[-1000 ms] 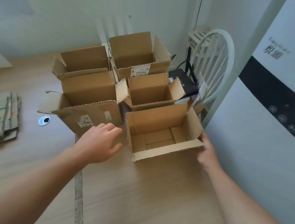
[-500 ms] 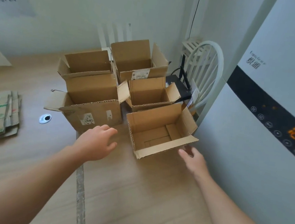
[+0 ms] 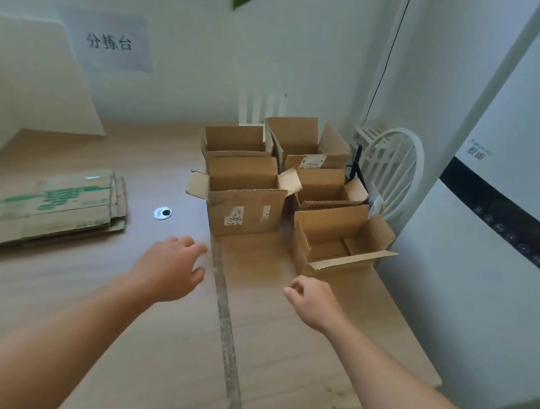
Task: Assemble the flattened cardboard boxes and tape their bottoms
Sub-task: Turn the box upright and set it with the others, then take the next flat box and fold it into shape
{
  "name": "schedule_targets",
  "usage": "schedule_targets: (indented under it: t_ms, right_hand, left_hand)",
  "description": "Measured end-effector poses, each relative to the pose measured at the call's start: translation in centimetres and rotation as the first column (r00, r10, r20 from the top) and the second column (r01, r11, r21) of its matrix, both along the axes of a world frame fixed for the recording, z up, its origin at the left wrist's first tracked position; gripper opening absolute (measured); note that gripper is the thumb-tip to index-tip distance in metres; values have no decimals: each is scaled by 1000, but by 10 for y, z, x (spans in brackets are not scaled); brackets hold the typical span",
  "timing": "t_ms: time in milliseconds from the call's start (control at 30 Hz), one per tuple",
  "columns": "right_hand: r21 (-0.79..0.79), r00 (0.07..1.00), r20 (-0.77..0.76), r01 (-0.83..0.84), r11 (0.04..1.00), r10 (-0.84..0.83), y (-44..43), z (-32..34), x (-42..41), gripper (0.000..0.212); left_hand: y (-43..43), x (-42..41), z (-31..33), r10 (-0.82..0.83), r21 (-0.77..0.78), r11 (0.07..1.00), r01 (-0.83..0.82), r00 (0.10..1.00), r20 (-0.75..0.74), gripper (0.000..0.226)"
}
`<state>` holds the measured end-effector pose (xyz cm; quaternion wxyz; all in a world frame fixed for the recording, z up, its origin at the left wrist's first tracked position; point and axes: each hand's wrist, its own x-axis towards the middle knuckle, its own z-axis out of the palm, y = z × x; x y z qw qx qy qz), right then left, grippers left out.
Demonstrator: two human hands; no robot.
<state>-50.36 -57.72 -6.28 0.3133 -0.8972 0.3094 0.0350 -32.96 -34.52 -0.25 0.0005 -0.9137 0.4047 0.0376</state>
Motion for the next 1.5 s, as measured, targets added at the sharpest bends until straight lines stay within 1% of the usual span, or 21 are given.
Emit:
schedule_targets:
  t_ms: [100,233,333,467,633,867,1000,1133,1233,1367,1433,1500]
  right_hand:
    - [-142,990,-8,-138,980,138,57,23,34,36]
    - [-325,953,-38,-296,898,300,126,48,78,36]
    - [-403,918,-86,-387,829,387,167,56,107,34]
    - [-474,882,-123,-456,753,456,206,59,142,35]
    - [-486,848,-155,-513,708,508,235,56,193,36]
    - [-507,793,-175,-580,637,583,259,47,278,32]
    - [-508,755,-190,-623,595,627,275,40,330,33]
    - [-470,746,-204,-643,605,634,295,26,370,32]
    - [-447,760,-224,-637,628,611,306,13,401,32]
    - [-439,797,-272,-602,667,540,317,-4,447,29]
    - [-454,810,-294,-586,671,508,322,-11,471,31]
    - [-473,826,-290,-563,677,484,326,-18,496,33]
  left_hand:
    - [54,2,10,57,-31,998,-55,997,53,48]
    - [122,13,23,134,-34,991,-131,985,104,48]
    - [166,25,28,195,-20,981,-194,974,115,48]
    - [211,47,28,286,-19,958,-285,954,93,48]
    - [246,79,18,381,-7,925,-381,924,41,48]
    - [277,137,8,458,105,879,-465,885,89,41]
    - [297,172,8,523,75,846,-528,849,71,36]
    - [318,208,1,564,61,823,-564,825,27,37]
    - [333,242,-15,585,55,810,-584,811,-14,40]
    - [353,297,-43,560,109,827,-552,826,-63,40]
    - [363,328,-58,533,144,842,-519,842,-81,39]
    - [371,360,-70,512,148,855,-497,854,-93,39]
